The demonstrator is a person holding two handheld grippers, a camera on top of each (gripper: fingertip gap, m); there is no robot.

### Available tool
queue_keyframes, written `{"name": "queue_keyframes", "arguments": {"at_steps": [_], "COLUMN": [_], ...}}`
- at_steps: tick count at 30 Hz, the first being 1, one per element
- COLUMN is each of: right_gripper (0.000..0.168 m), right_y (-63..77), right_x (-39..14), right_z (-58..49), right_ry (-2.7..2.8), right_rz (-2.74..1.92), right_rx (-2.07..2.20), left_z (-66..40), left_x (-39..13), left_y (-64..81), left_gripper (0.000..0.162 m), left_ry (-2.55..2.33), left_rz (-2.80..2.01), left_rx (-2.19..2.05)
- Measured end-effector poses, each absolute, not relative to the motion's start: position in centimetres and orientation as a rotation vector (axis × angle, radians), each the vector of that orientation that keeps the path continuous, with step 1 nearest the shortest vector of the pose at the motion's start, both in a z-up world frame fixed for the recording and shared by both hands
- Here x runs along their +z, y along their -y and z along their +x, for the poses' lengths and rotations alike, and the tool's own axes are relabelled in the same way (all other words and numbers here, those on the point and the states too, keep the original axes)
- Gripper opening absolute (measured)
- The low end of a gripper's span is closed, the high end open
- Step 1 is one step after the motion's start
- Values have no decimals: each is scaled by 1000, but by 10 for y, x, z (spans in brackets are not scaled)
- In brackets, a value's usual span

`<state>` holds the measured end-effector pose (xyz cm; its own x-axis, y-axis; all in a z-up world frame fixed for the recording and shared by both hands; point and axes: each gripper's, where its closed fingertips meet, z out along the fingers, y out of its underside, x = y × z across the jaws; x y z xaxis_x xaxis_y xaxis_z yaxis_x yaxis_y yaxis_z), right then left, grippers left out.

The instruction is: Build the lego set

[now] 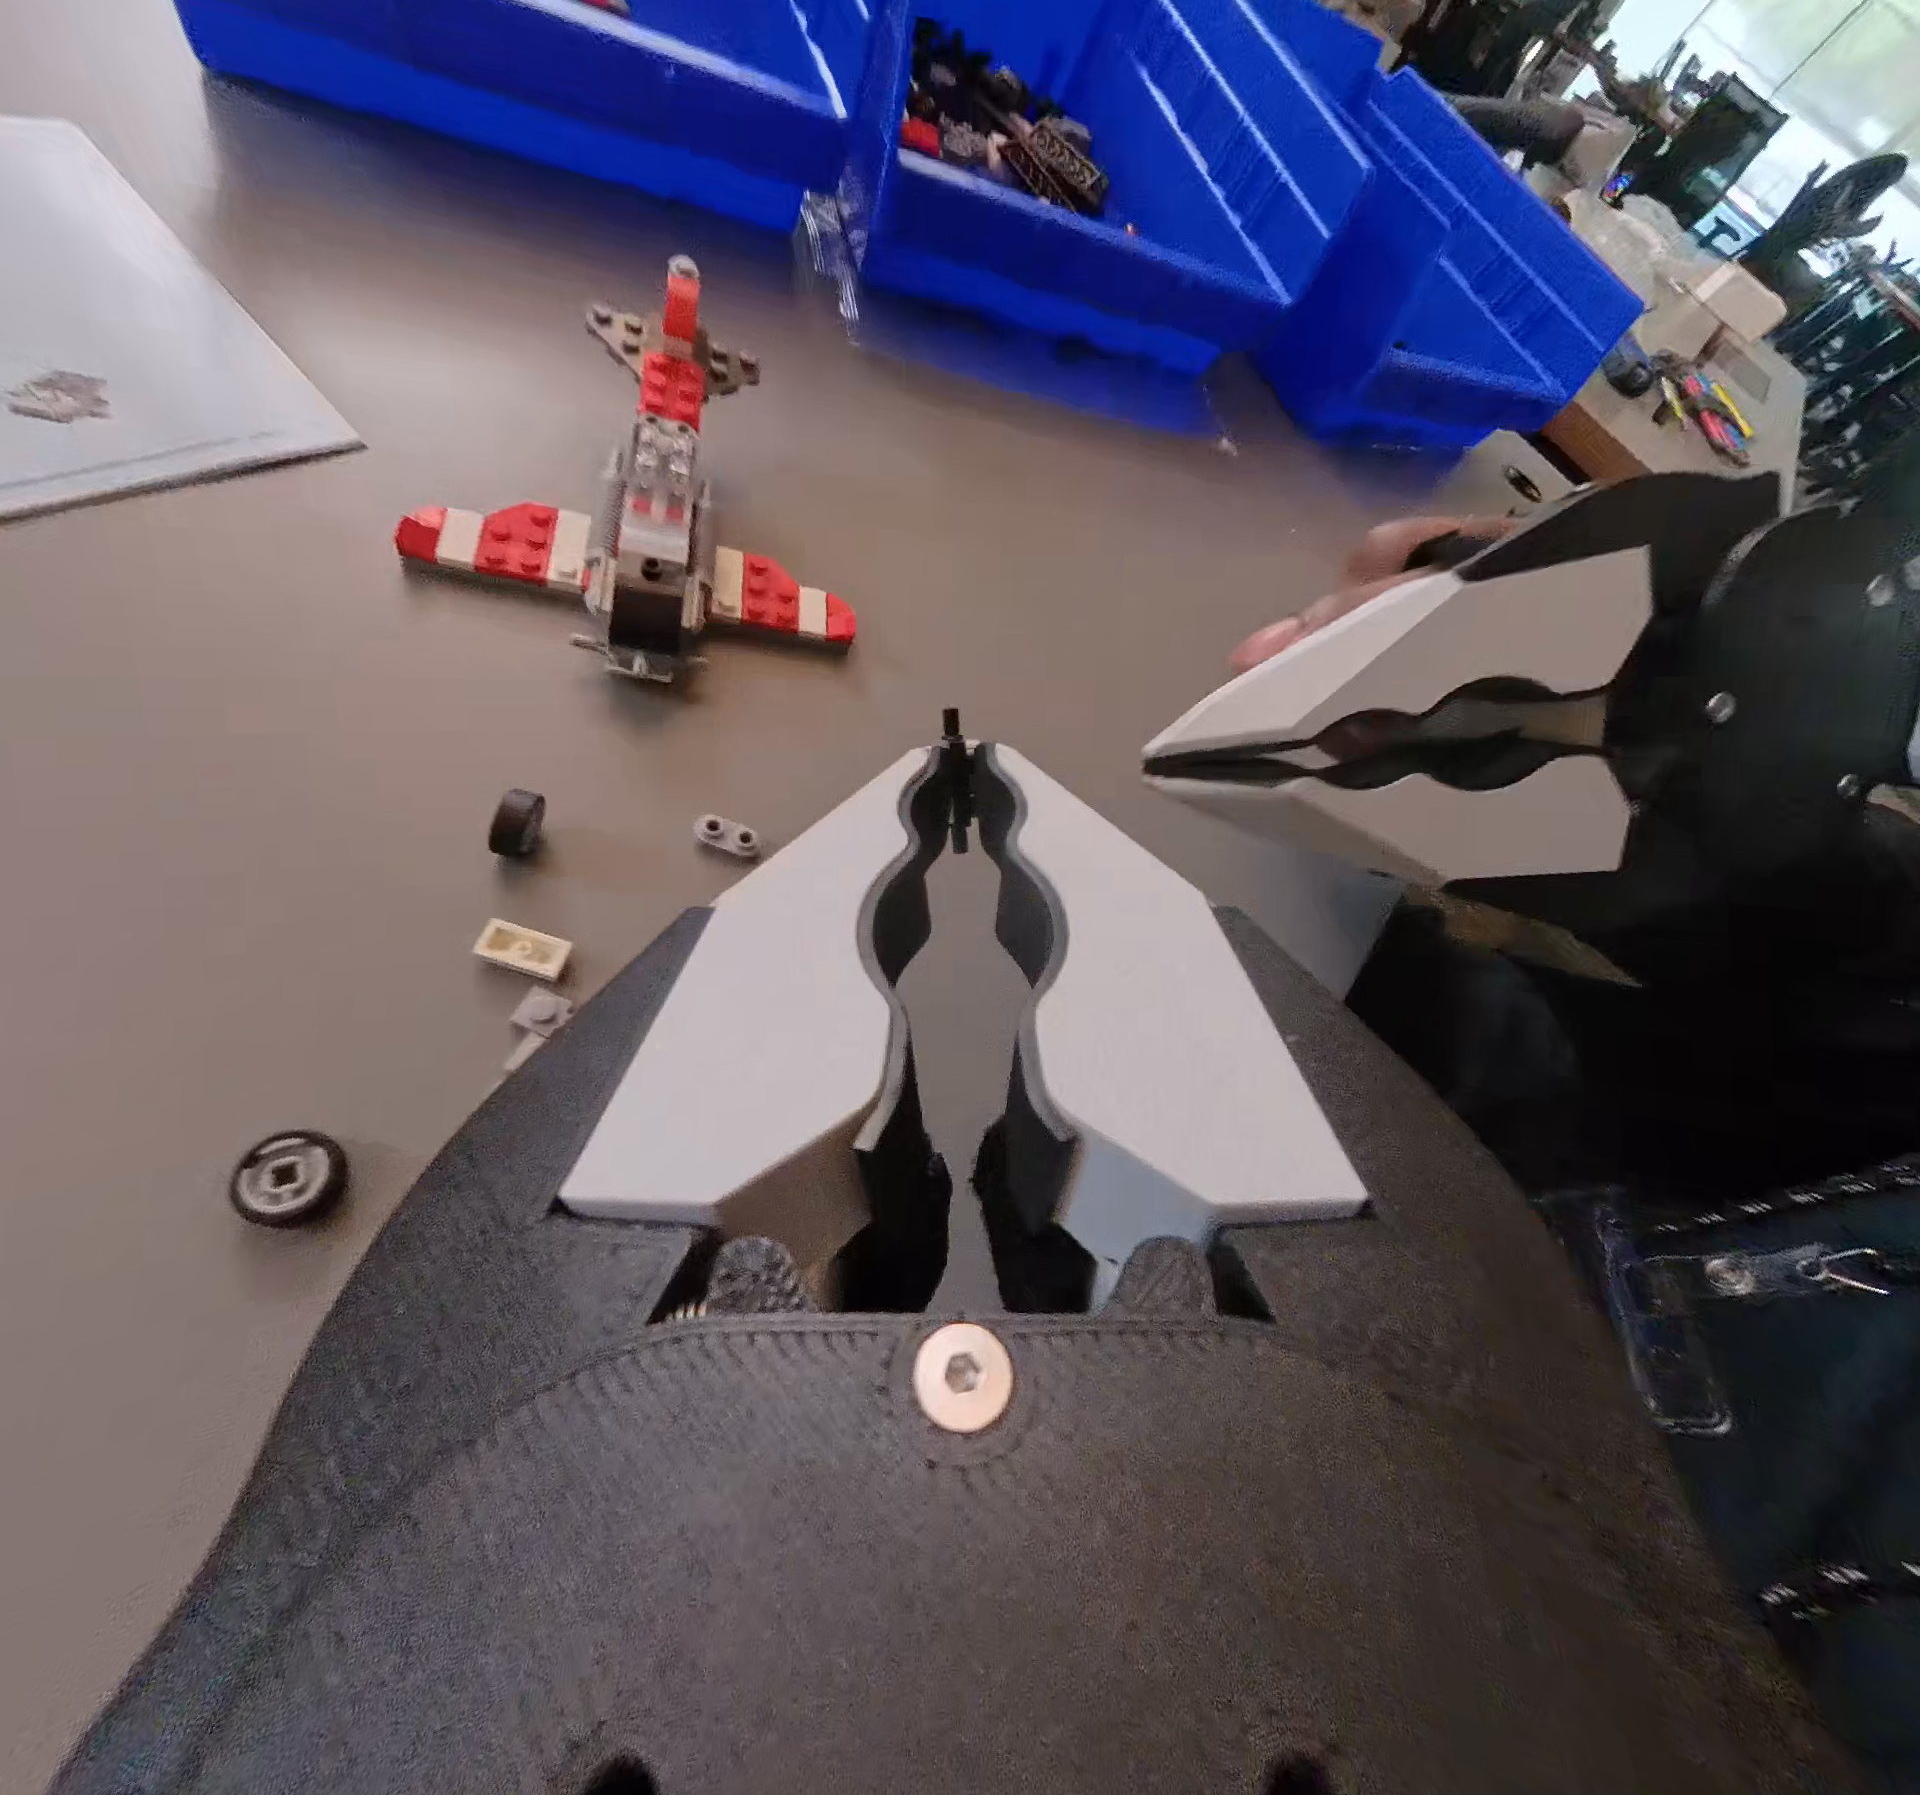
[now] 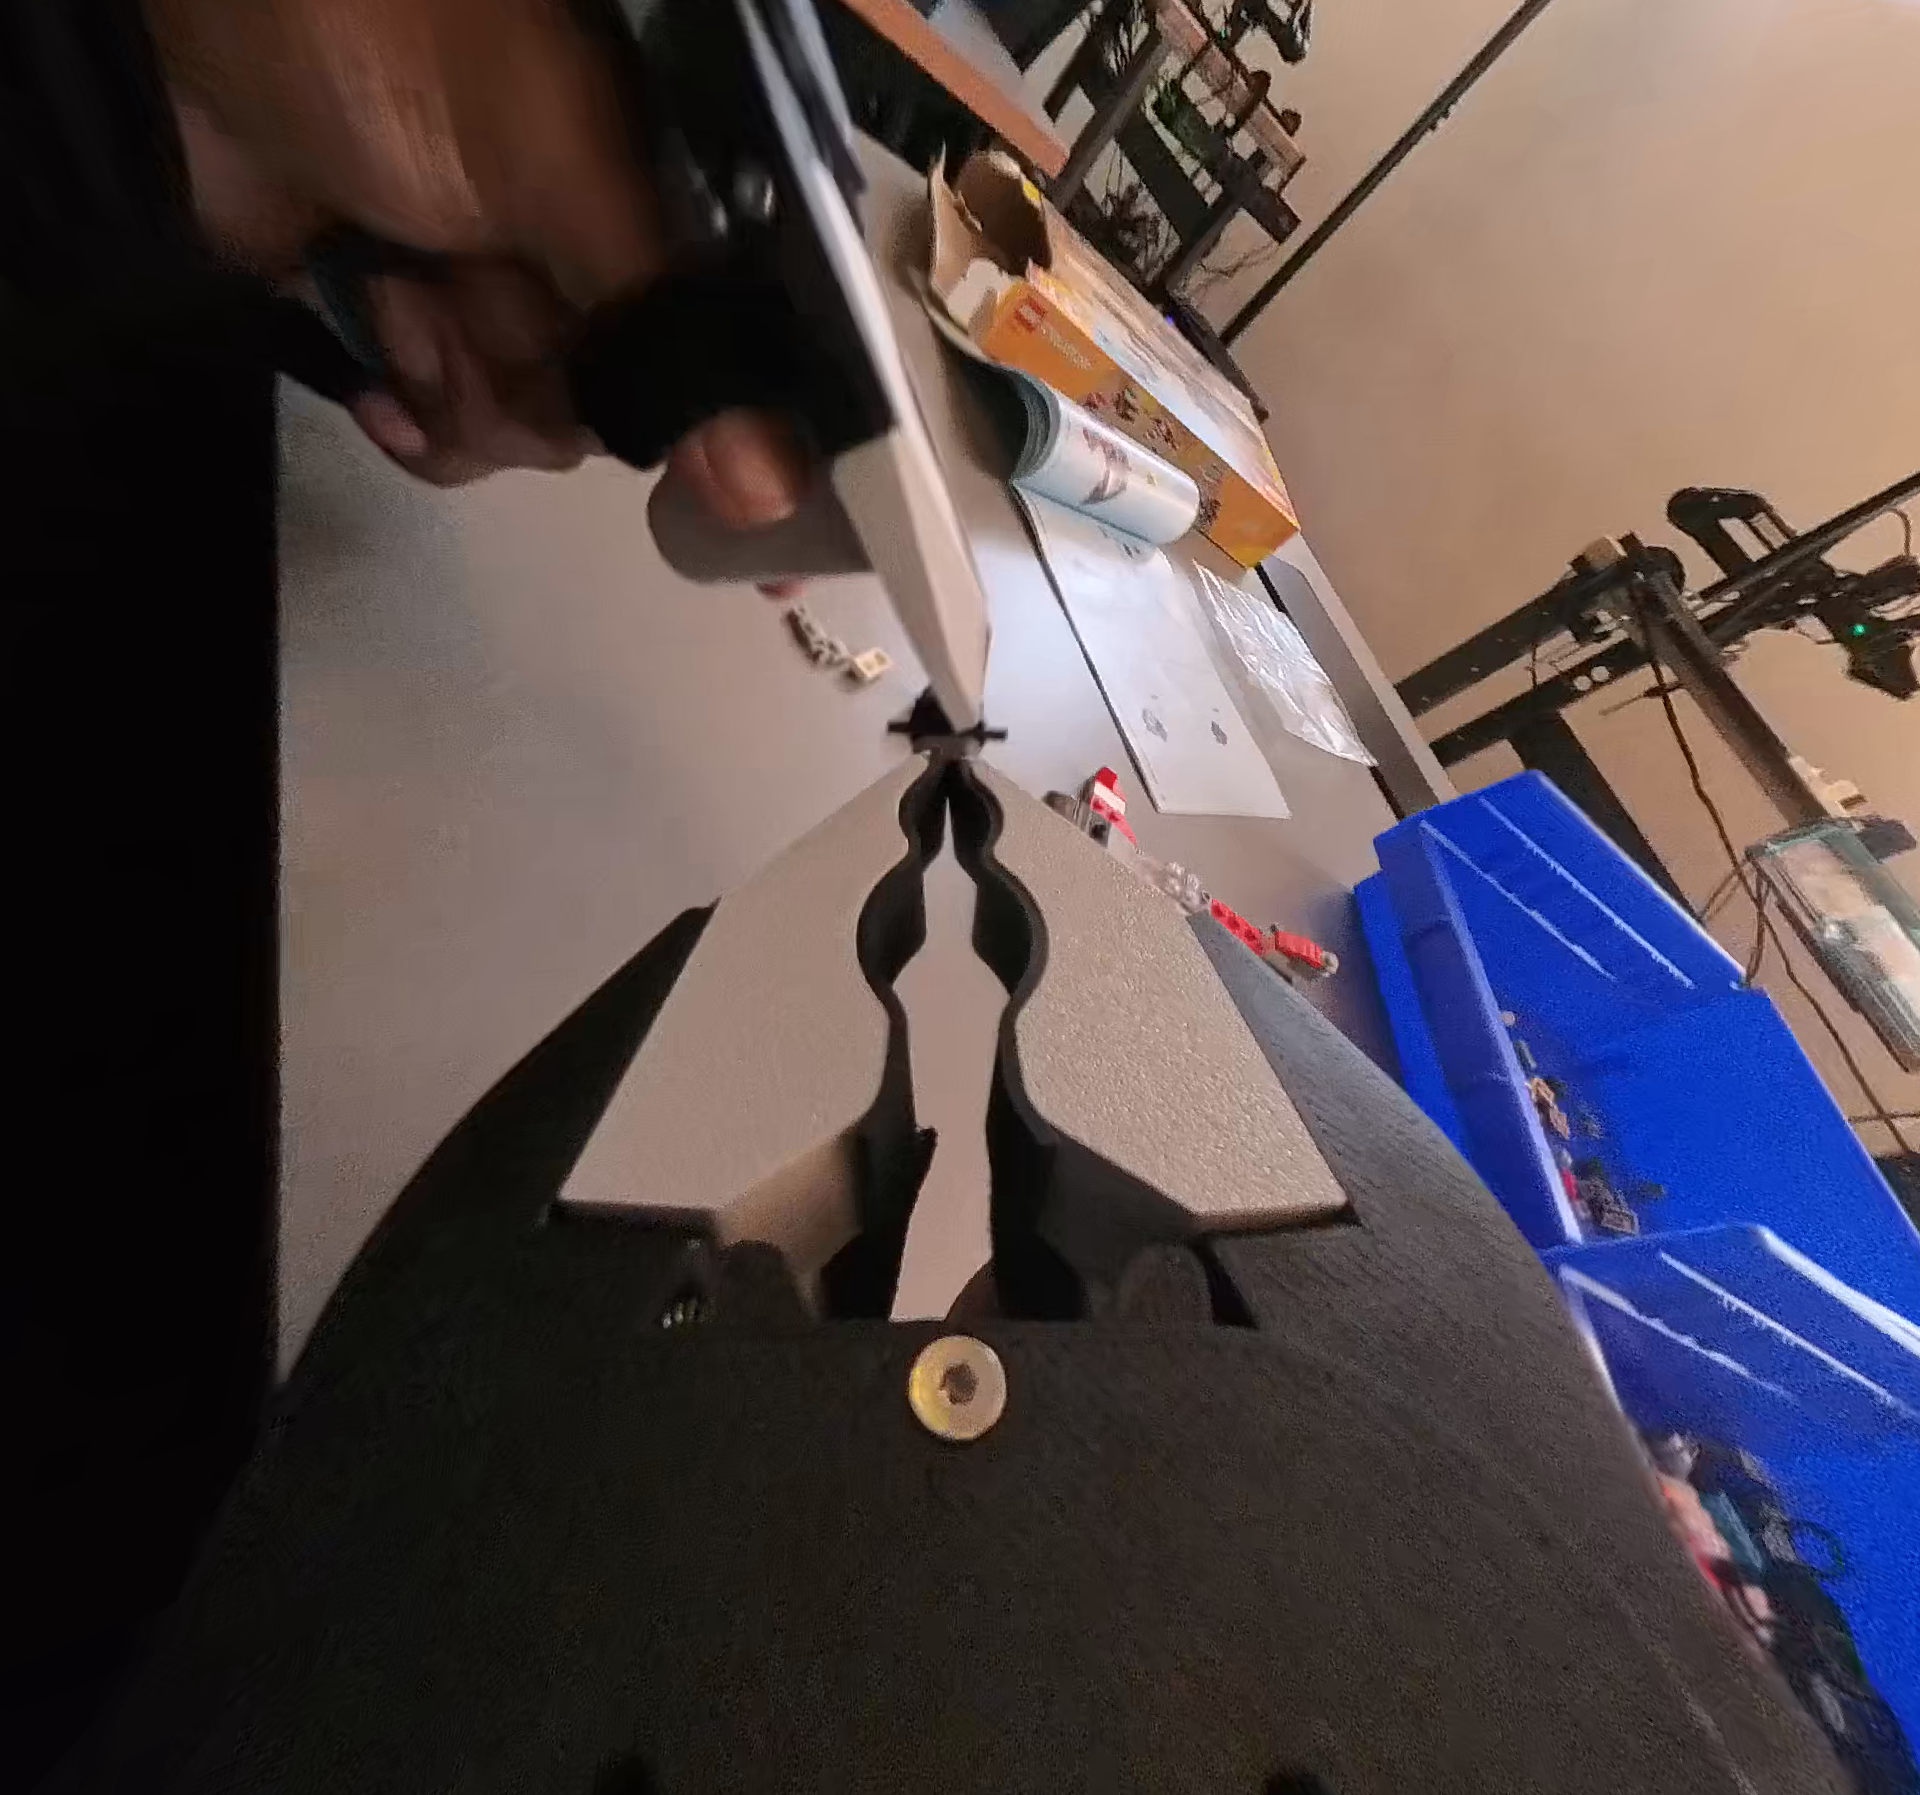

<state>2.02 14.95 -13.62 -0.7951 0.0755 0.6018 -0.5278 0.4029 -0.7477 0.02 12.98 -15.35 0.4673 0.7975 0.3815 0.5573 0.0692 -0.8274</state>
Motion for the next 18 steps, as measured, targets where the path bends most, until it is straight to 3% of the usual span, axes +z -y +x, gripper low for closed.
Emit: {"name": "queue_keyframes", "arguments": {"at_steps": [4,7,10,14,18], "right_gripper": [2,35,48,44,29], "right_y": [-150,-150,-150,-147,-145], "right_x": [-150,-148,-140,-138,-139], "right_z": [7,7,13,21,22], "right_ry": [2171,2239,2250,2238,2214], "right_rz": [241,164,177,225,234], "right_rx": [1409,1541,1662,1696,1671], "left_z": [2,8,12,17,25], "left_x": [-153,-147,-136,-126,-126], "left_y": [-136,-145,-147,-153,-165], "left_gripper": [4,4,4,4,4], "left_ry": [1196,1179,1163,1127,1097], "left_rz": [-1576,-1458,-1300,-1135,-1115], "left_rx": [204,10,-183,-399,-503]}}
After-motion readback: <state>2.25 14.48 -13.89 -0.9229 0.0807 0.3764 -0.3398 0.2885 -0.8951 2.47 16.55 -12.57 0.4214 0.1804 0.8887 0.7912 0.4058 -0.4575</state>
